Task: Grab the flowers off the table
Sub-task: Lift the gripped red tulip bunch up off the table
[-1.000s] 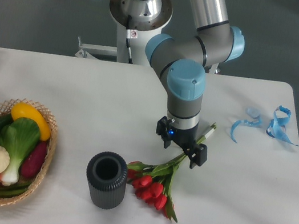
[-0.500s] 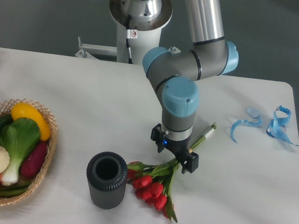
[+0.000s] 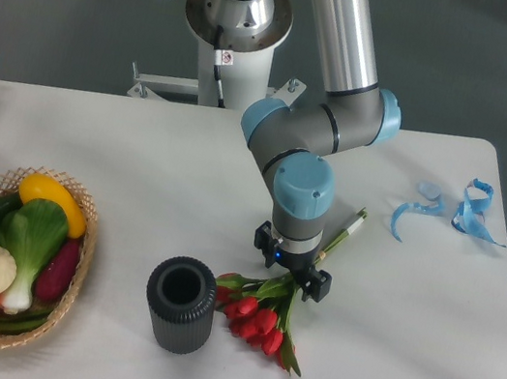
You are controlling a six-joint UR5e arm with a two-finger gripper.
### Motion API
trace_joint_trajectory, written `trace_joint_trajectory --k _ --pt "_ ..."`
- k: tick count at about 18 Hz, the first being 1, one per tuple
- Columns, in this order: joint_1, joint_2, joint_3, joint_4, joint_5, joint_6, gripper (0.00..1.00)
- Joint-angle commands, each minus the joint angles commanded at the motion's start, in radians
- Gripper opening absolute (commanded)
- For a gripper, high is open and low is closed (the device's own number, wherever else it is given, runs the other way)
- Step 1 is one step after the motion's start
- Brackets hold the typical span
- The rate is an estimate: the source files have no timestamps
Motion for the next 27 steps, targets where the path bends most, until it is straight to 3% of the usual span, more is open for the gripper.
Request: trace_joint_trajectory --k 7,15,18,23,27 --pt "-0.003 0.029 -0.006 0.0 0.011 -0.081 0.0" --pt "0.055 0.144 0.026 -0.028 -0.001 -0.098 0.0" --pt "0.075 0.17 0.069 -0.086 -0.008 -0.127 0.0" --pt "0.074 0.193 0.178 -0.294 -0.009 -0.124 0.0" --pt "0.077 0.215 0.242 -0.345 -0.014 -0.103 0.0"
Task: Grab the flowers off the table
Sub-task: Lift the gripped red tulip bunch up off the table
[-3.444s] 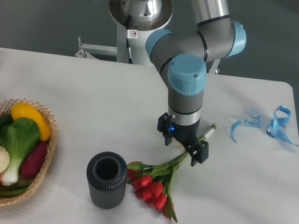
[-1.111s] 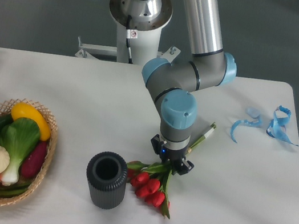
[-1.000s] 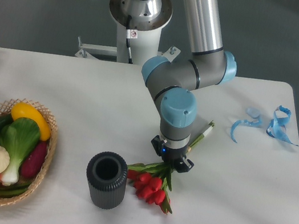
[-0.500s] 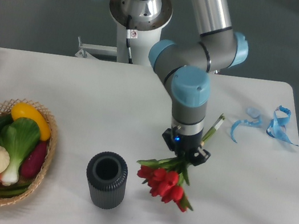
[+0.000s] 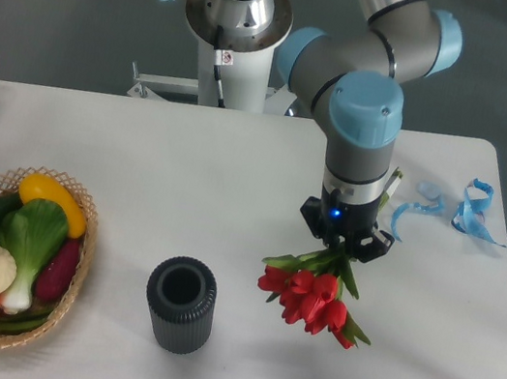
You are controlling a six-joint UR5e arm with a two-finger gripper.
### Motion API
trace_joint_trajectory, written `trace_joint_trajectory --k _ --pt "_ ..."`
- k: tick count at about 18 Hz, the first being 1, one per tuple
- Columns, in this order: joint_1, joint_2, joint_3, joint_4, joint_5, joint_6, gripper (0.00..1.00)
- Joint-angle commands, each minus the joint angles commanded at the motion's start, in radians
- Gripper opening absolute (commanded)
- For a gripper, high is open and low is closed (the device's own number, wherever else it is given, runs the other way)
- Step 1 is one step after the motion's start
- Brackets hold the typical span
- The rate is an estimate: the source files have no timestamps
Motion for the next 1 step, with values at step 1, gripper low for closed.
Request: trace_joint_trajectory --k 1 --pt "0.0 0.0 0.006 -0.017 0.002 0.0 0.0"
